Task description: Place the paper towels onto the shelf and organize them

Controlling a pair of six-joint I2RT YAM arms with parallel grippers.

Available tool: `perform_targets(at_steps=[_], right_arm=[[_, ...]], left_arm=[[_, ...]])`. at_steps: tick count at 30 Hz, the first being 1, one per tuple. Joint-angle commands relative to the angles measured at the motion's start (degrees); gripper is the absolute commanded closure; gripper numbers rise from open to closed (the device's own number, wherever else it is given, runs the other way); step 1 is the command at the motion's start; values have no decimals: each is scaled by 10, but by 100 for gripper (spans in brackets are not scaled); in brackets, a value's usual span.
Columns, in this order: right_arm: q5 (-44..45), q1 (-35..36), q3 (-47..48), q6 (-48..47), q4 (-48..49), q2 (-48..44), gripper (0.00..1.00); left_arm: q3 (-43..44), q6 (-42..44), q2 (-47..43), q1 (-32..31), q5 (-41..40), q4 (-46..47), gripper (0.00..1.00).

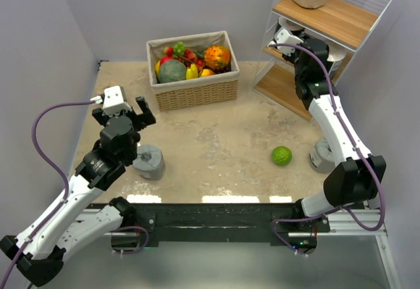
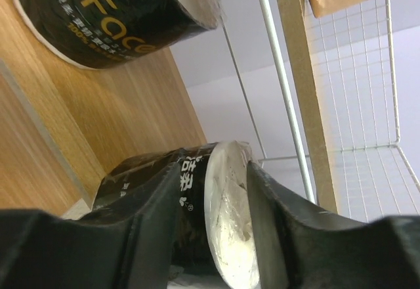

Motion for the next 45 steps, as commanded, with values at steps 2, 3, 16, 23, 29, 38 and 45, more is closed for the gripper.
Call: perform_targets(at_steps=[2, 3, 16, 23, 29, 38, 45], right_arm=[[-41, 8, 13, 37, -12, -53, 48], [-44, 9, 8, 39, -13, -57, 48], [-10, 35, 56, 152, -186, -87, 58], [112, 34, 36, 149, -215, -76, 70], [137, 19, 41, 150, -178, -41, 75], [142, 5, 37, 119, -95, -4, 78], [130, -7, 46, 93, -18, 36, 78]], left_arm=[[0, -11, -4, -2, 5, 27, 0], [0, -10, -4, -1, 6, 27, 0], [0, -11, -5, -2, 18, 25, 0], [1, -8, 0, -4, 23, 26, 0], [0, -4, 0, -4, 23, 27, 0], [0, -3, -9, -5, 16, 28, 0], [2, 1, -1, -4, 14, 25, 0]])
